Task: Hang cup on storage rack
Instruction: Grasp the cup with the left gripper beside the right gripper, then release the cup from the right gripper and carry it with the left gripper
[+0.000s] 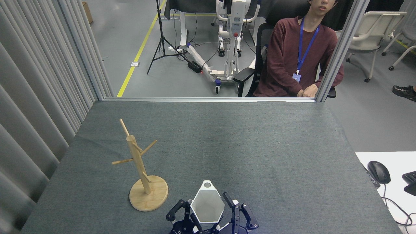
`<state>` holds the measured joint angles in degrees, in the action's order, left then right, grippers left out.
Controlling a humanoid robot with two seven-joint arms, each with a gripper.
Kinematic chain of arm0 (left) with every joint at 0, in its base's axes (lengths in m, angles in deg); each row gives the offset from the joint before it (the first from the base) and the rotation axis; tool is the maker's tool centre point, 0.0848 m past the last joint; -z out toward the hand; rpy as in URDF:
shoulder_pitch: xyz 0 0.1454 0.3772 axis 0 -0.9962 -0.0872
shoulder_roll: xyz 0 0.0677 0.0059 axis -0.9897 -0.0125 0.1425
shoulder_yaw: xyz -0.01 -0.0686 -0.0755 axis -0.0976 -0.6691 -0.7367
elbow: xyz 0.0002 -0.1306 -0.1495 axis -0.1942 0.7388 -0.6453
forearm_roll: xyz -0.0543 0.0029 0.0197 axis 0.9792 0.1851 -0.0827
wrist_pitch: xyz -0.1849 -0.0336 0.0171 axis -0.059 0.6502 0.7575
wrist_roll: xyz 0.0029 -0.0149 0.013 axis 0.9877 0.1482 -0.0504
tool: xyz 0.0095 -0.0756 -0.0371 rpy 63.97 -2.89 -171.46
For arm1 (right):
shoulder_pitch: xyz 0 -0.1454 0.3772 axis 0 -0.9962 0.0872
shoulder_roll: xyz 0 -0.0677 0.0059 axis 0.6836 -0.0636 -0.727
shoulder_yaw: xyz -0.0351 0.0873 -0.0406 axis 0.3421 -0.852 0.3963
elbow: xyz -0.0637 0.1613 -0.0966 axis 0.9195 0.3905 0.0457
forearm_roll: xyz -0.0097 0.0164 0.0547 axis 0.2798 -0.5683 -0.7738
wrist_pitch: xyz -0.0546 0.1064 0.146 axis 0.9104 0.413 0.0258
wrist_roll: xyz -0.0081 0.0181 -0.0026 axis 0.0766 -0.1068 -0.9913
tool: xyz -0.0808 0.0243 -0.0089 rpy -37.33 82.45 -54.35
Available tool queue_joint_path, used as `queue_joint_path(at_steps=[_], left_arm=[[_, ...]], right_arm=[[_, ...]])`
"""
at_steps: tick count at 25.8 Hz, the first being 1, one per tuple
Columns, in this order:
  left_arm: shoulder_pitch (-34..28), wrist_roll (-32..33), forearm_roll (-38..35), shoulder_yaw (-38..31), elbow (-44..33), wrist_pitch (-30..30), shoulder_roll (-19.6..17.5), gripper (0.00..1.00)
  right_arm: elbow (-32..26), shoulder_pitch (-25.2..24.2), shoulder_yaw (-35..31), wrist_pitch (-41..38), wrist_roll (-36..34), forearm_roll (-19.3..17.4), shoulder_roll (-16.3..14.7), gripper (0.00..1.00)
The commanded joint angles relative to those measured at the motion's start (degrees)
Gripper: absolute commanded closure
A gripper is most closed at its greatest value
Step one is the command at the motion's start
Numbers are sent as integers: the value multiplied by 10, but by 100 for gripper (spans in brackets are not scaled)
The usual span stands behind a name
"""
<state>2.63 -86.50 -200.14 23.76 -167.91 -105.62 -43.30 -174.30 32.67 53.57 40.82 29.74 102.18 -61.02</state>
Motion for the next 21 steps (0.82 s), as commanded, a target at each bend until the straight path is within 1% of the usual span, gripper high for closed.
queue_joint_path(at_steps=[1, 2, 3, 4, 5, 6, 7, 8, 10, 11, 13, 15, 16, 18, 21], left_arm=[[1, 0, 0, 0, 0, 1, 1, 35], [1, 0, 0, 0, 0, 1, 1, 35], [0, 0, -1, 0, 0, 2, 1, 35], [0, 1, 0, 0, 0, 2, 1, 35], [0, 1, -1, -1, -1, 2, 1, 35], [-1, 1, -1, -1, -2, 3, 1, 34], [-3, 1, -1, -1, -5, 3, 1, 34], [-6, 1, -1, -3, -8, 3, 1, 33], [-9, -1, 0, -3, -9, 5, 1, 32], [-9, -1, 0, -3, -9, 5, 0, 33], [-10, -1, 0, -4, -9, 5, -1, 34], [-11, -2, 0, -13, -11, 5, -3, 34], [-12, -2, 1, -26, -17, 5, -5, 34], [-20, -2, 2, -67, -28, 5, -7, 34], [-26, -2, 4, -155, -60, 4, -7, 34]], right_arm=[[-13, 2, -3, 3, -45, -5, 3, 1], [-21, 4, -5, 6, -64, -19, 5, 1], [-27, 8, -14, 14, -77, -53, 7, 1], [-26, 21, -39, 40, -76, -108, 12, 1], [-25, 35, -73, 78, -58, -168, 18, 1], [-23, 46, -103, 107, -18, -220, 19, 1], [-19, 52, -125, 120, 29, -254, 17, 1], [-12, 54, -149, 121, 72, -271, 13, 1], [16, 57, -201, 126, 124, -266, 4, 1], [33, 56, -226, 122, 132, -257, -12, 1], [72, 49, -252, 120, 133, -242, -52, 1], [95, 37, -260, 119, 129, -248, -82, 1], [95, 24, -266, 114, 126, -251, -89, 1], [95, 5, -281, 85, 121, -256, -90, 1], [92, -21, -283, 38, 119, -247, -93, 1]])
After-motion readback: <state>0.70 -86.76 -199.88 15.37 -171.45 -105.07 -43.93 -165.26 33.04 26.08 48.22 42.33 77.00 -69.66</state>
